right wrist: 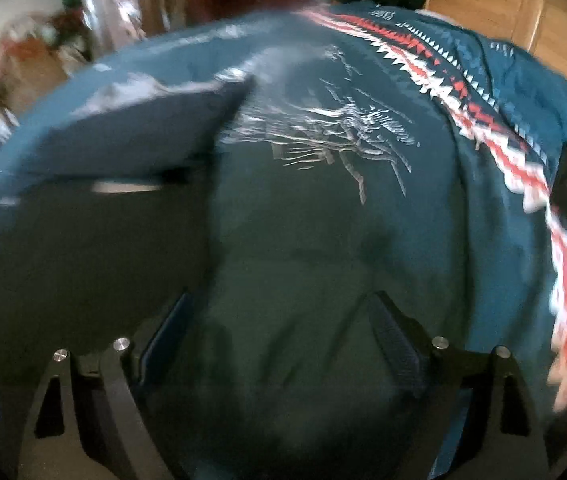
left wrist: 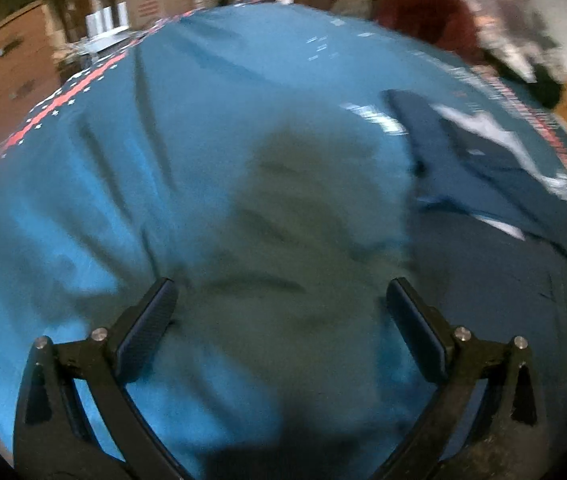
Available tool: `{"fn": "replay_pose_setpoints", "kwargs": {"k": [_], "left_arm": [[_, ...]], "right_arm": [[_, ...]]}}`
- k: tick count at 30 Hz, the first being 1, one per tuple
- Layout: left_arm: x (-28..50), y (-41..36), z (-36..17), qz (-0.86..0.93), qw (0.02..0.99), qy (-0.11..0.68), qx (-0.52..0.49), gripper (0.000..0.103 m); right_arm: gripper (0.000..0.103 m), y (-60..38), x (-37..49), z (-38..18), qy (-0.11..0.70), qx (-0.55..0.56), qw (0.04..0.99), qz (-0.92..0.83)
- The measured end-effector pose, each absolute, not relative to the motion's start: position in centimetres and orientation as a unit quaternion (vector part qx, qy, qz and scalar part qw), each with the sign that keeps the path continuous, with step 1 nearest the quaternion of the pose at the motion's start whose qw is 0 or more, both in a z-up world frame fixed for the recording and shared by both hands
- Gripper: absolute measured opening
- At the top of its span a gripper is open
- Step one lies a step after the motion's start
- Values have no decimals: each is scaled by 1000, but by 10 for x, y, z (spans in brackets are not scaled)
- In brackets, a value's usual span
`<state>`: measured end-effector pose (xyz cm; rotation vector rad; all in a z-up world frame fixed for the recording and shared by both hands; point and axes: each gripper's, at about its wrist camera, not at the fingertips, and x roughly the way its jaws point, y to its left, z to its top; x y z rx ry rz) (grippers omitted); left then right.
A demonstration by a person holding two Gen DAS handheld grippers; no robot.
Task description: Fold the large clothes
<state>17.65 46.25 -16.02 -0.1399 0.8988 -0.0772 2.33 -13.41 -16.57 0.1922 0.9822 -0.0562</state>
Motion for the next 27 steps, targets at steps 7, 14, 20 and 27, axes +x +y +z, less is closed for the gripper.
{"fn": "replay_pose_setpoints", "kwargs": {"k": [7,14,20,27], "left_arm": [[94,456,-150,-175,876,433,-125,100],[59,457,-161,-239,838,471,-139,96],[46,469,-161,-247,828,474,-167,97],[45,455,-177,-244,818,502,-138,97]], "right_arm": [[73,-119,-78,-168,514,254,811,117],[70,-82,-96,-232,592,234,763,111],[71,-72,-89,-267,625,226,740,102],[75,-66,-81,-275,629,231,733,116]]}}
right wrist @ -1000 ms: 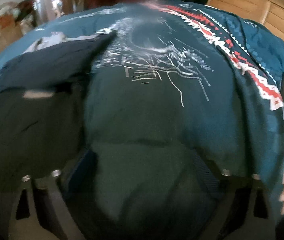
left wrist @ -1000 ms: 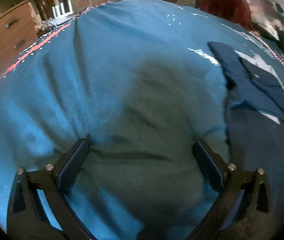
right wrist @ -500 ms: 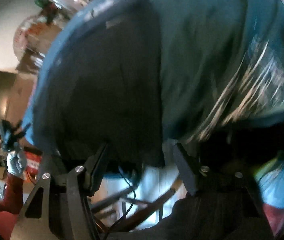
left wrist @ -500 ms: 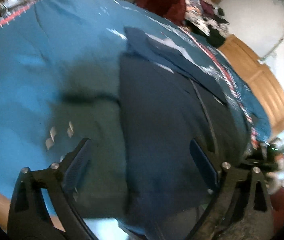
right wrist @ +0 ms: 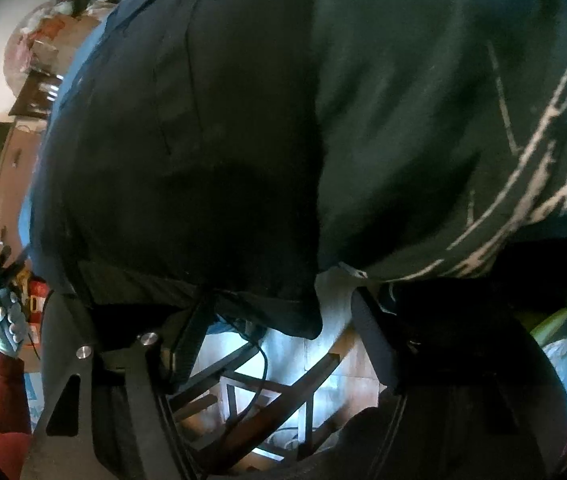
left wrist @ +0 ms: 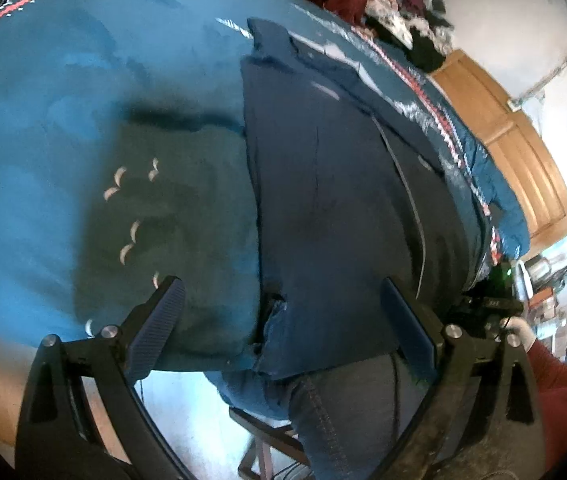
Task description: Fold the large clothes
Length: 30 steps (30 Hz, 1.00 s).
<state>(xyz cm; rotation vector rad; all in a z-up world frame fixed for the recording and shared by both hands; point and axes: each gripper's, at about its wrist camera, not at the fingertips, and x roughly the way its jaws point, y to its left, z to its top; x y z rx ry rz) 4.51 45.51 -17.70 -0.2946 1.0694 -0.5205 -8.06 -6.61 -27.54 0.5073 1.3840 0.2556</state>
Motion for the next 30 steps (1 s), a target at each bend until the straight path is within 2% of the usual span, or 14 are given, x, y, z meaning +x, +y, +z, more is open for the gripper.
{"fn": "replay_pose_setpoints", "kwargs": {"k": [4,6,10,14,16,17,18,23,26,30], "left_arm": [[40,452,-188,-240,810,524,-108,96],[37,457,-188,-239,810,522,-119,96],[38,456,-189,-244,811,517,-124,94],[41,447,-194,-244,815,517,-93,87],[42,440,-195,-271,806,517,-97,63],[42,435,-195,-289,798,518,-102,36],[42,429,-195,-288,799,519,-91,33],[48,432,-207,-288,792,528,-106,33],[49,433,-211,-295,788,528,-118,39],[50,435,-212,-301,784,527,-127,42]], "right_arm": [[75,-61,-74,-275,628,225,733,133],[70,-61,-74,-276,629,226,730,139],[69,-60,-79,-275,626,233,729,149],[68,-56,-82,-274,625,225,733,147],[68,-57,-83,-273,626,222,733,145],[66,-56,-83,-272,627,220,733,144],[66,-56,-84,-271,628,219,733,143],[66,-54,-90,-270,629,208,738,127],[66,-50,-89,-275,635,202,735,120],[66,-48,-85,-280,639,192,736,116]]}}
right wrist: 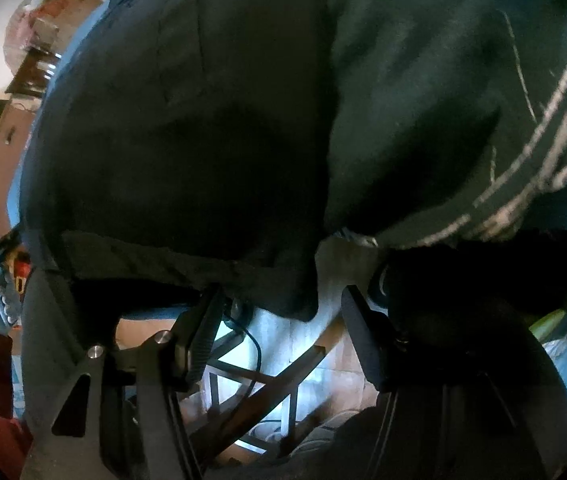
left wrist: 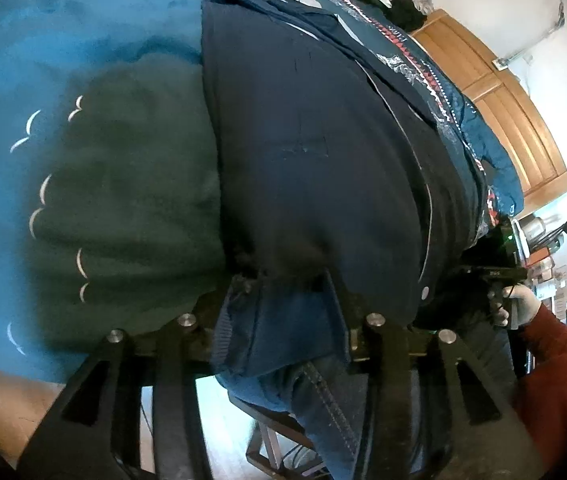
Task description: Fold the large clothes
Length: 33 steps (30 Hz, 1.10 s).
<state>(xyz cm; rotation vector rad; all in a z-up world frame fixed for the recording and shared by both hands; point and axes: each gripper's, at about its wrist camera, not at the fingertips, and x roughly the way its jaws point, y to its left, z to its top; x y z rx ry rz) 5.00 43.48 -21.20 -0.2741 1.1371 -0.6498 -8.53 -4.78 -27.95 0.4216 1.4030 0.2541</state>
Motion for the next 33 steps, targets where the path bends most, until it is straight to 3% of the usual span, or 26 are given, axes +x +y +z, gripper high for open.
{"fn": "replay_pose_setpoints", "kwargs": {"k": [10,13,14,15,16,17,26,33], "left_arm": [[49,439,-215,-305,780,526,-149,43],[48,437,-215,-304,780,526,-149,43],[47,436,-214,-302,781,527,-148,40],[46,435,-213,-301,780,530,-146,20],[46,435,-211,-302,777,531,-150,10],[45,437,-208,-301,777,529,-157,11],[41,448,-133,-354,788,442,-244,10],[79,449,-84,-383,790,356,-321,11]], "right_arm": [[66,-44,-81,-279,631,184,745,114],[47,-42,-79,-276,629,181,746,122],[31,-44,-81,-275,628,184,746,122],[24,-47,-83,-273,626,191,747,119],[22,-51,-87,-268,619,203,749,121],[20,-53,-90,-262,611,208,754,125],[14,-80,-131,-138,485,274,811,179],[10,-104,-101,-69,410,307,837,191]]}}
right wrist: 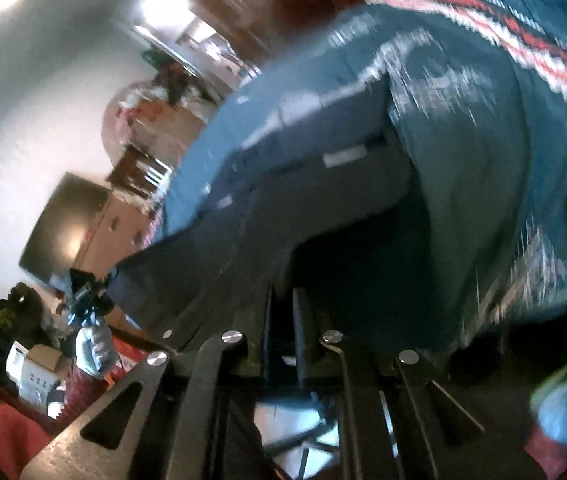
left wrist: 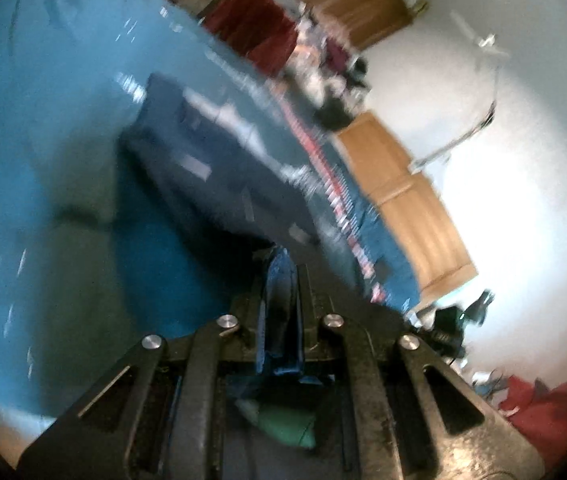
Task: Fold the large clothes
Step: 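Lift and fold the shirt with the left tool while the right tool grips the hem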
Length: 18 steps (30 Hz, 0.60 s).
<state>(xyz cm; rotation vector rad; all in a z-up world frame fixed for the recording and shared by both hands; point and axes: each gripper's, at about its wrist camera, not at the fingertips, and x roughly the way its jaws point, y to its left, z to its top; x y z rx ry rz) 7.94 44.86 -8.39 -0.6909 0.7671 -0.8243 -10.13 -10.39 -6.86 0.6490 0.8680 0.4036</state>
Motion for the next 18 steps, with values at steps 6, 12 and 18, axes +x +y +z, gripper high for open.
{"fn": "replay_pose_setpoints", "kwargs": {"k": [6,12,18], "left_arm": [[156,424,-46,-369,813,327,-309,11],[255,393,-42,-346,828,339,-283,12],[365,373,-88,-284,839,382,-263,18]], "right_arm": [[8,-128,8,-26,390,286,856,180],[5,-150,163,-25,408,259,860,166],[4,-183,310,-72,429,243,859,134]]}}
